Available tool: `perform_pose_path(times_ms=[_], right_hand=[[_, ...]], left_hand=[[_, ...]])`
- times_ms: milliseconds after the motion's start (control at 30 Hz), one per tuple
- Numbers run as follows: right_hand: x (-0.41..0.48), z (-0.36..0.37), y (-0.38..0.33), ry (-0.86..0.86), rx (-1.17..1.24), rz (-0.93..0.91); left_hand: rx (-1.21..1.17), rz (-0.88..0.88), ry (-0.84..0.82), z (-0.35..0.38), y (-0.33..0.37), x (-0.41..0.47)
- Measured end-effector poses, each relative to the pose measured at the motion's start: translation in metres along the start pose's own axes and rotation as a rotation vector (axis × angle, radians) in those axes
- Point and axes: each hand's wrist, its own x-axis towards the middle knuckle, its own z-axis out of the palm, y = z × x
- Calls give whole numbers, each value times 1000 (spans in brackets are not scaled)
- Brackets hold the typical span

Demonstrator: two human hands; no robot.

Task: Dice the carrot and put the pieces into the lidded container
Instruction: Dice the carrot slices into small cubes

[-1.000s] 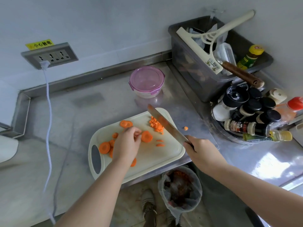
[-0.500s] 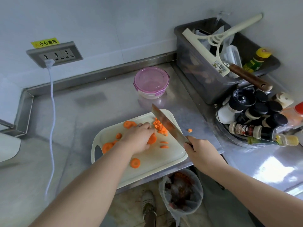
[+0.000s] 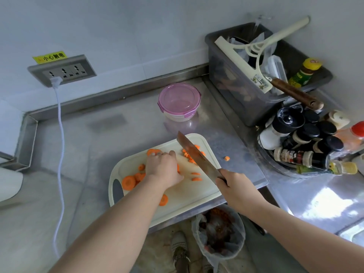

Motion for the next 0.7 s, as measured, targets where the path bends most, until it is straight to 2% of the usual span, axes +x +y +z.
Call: perform_pose_path(times_ms=[133,333,533,700], right_hand=[[5,9,-3,-19,34,21],[6,22,-9,-63,57,35],[10,45,-13,-76,57,58],[10,53,-12,-46,-17,35]], left_hand=[[-133,-141,-15,-2,4,-8],[-517,-394,-217,-7,-6,-13],[-821,-443,-300,4,-13,-13],[-904,-443,-267,14,-10,-14]])
